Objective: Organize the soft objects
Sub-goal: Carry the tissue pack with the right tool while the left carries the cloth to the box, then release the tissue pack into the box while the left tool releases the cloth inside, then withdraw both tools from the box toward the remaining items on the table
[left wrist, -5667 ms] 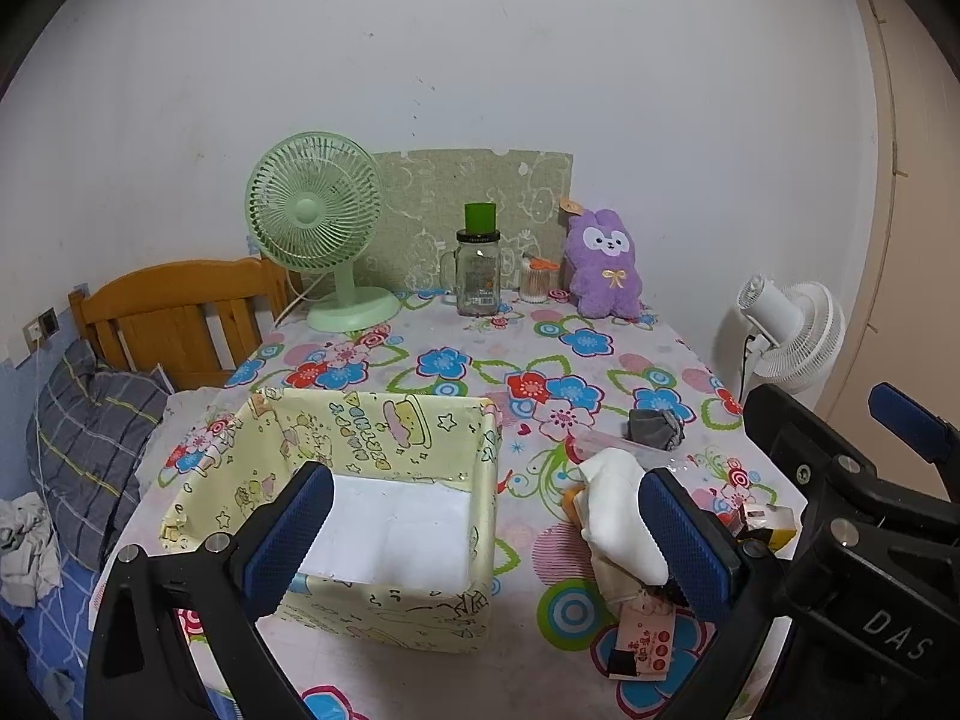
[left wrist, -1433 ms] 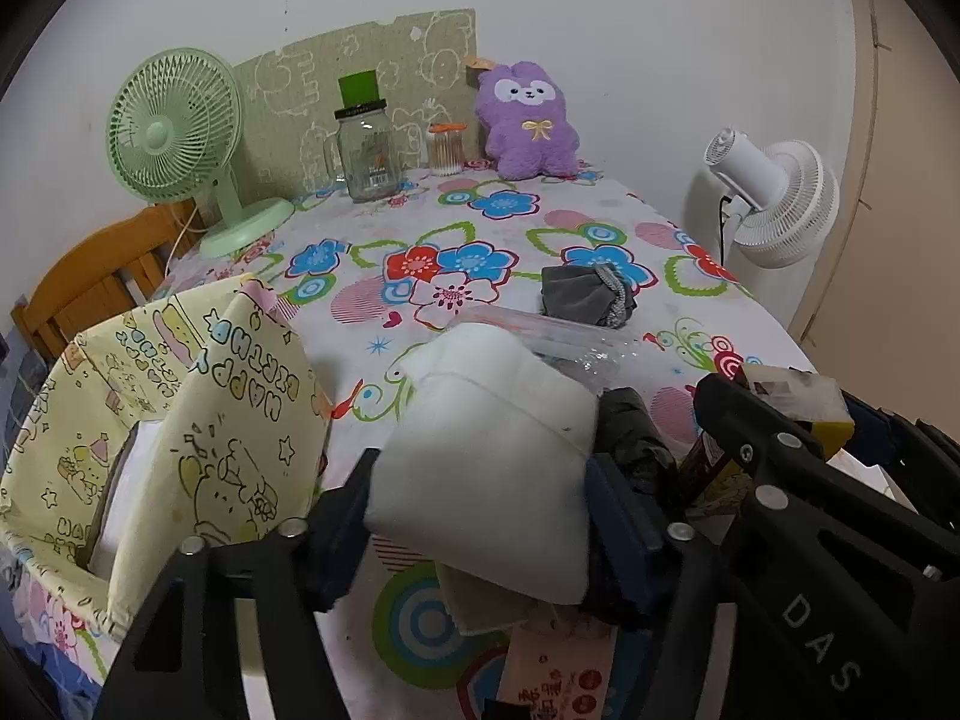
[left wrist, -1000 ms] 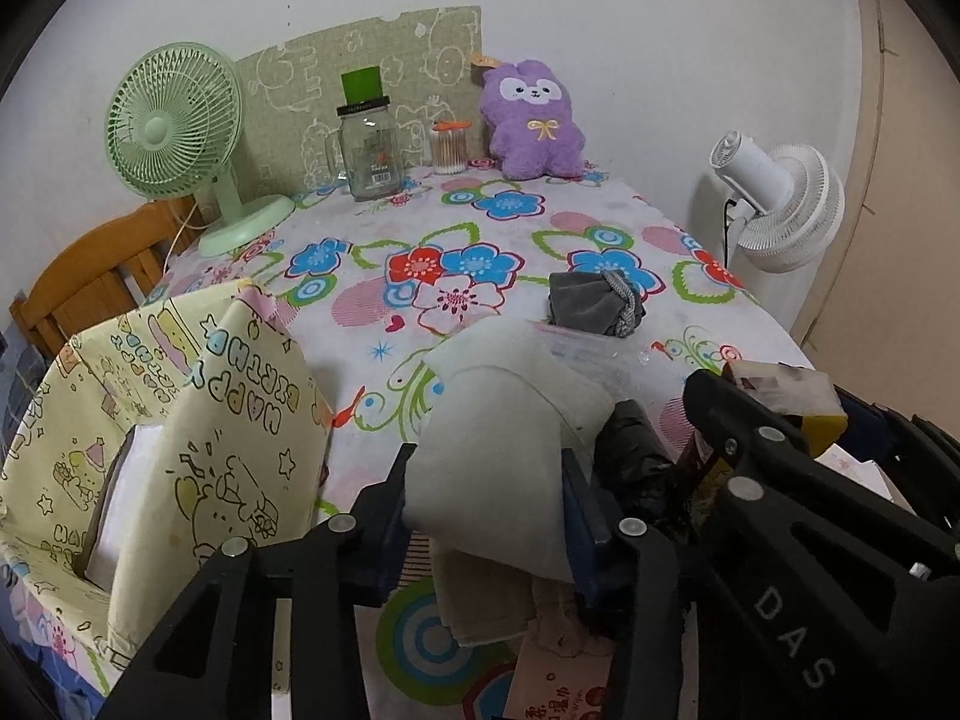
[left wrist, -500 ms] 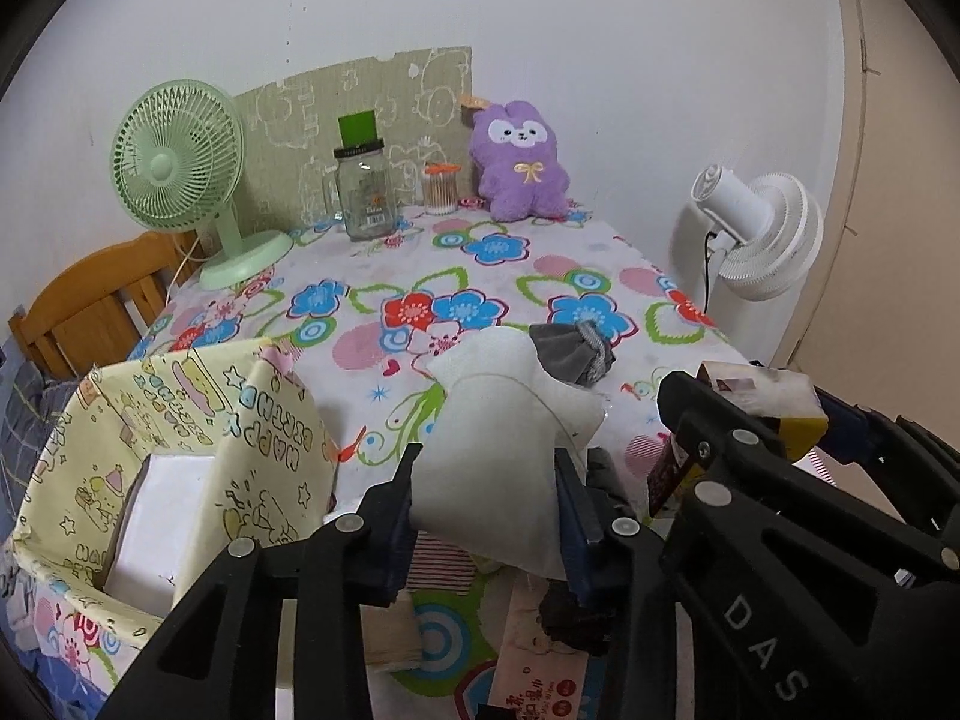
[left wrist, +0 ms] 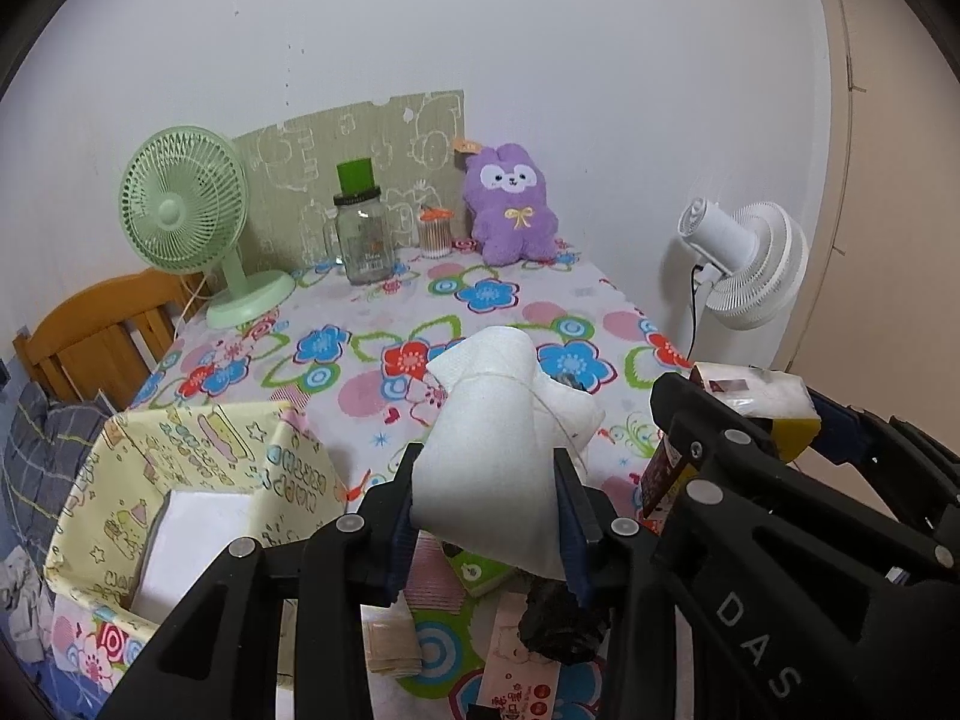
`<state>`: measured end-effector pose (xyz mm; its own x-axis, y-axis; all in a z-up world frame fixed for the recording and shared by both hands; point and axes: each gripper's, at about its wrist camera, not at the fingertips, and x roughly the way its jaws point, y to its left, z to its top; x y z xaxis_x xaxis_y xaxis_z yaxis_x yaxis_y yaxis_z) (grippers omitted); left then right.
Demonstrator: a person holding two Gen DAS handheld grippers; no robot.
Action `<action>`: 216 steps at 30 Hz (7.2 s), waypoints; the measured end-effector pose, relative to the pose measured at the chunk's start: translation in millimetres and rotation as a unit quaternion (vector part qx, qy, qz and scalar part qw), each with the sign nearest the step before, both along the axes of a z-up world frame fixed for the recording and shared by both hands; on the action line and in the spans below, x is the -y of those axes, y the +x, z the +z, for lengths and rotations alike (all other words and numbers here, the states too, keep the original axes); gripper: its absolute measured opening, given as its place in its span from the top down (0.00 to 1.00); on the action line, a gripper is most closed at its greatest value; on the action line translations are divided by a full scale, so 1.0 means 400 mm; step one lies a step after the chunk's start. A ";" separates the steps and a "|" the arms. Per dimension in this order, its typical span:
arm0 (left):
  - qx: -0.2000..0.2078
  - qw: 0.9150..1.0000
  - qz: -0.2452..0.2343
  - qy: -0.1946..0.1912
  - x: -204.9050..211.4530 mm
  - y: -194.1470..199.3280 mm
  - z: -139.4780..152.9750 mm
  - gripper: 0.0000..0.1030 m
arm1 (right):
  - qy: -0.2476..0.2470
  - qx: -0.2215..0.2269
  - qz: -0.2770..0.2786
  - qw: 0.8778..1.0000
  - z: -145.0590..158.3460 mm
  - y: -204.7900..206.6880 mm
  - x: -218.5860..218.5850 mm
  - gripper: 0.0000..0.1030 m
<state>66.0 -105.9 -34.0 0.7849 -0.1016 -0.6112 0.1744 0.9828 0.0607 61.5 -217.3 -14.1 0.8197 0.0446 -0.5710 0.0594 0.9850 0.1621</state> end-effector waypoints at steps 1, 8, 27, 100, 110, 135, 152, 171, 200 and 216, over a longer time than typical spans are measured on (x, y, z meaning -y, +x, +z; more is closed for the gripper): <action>0.002 1.000 0.000 0.000 -0.001 -0.001 0.007 0.61 | 0.000 0.002 0.000 1.000 0.005 -0.001 -0.001 0.47; 0.014 1.000 0.000 -0.002 -0.007 -0.003 0.045 0.61 | -0.003 0.017 0.000 1.000 0.049 -0.009 -0.007 0.47; 0.017 1.000 0.004 -0.007 -0.091 -0.009 0.093 0.61 | -0.018 0.023 0.016 0.999 0.107 0.001 -0.091 0.47; -0.093 0.991 0.099 0.004 -0.577 0.107 -0.099 0.60 | -0.051 -0.107 0.205 0.971 -0.079 0.199 -0.628 0.48; -0.098 0.990 0.096 -0.010 -0.577 0.120 -0.099 0.32 | -0.048 -0.111 0.209 0.970 -0.085 0.219 -0.629 0.41; -0.050 0.994 0.100 -0.017 -0.515 0.053 -0.001 0.02 | -0.055 -0.036 0.189 0.980 0.024 0.129 -0.550 0.13; -0.004 0.997 0.080 -0.013 -0.428 -0.008 0.076 0.00 | -0.048 0.018 0.154 0.987 0.108 0.048 -0.449 0.03; 0.033 0.997 0.064 -0.010 -0.314 -0.048 0.126 0.00 | -0.044 0.046 0.127 0.990 0.155 -0.008 -0.333 0.00; 0.049 0.998 0.022 -0.042 -0.143 -0.070 0.071 0.03 | -0.036 0.051 0.108 0.992 0.097 -0.038 -0.158 0.00; 0.004 0.999 -0.003 -0.035 -0.056 -0.053 -0.024 0.06 | -0.027 0.027 0.078 0.996 -0.008 -0.036 -0.076 0.00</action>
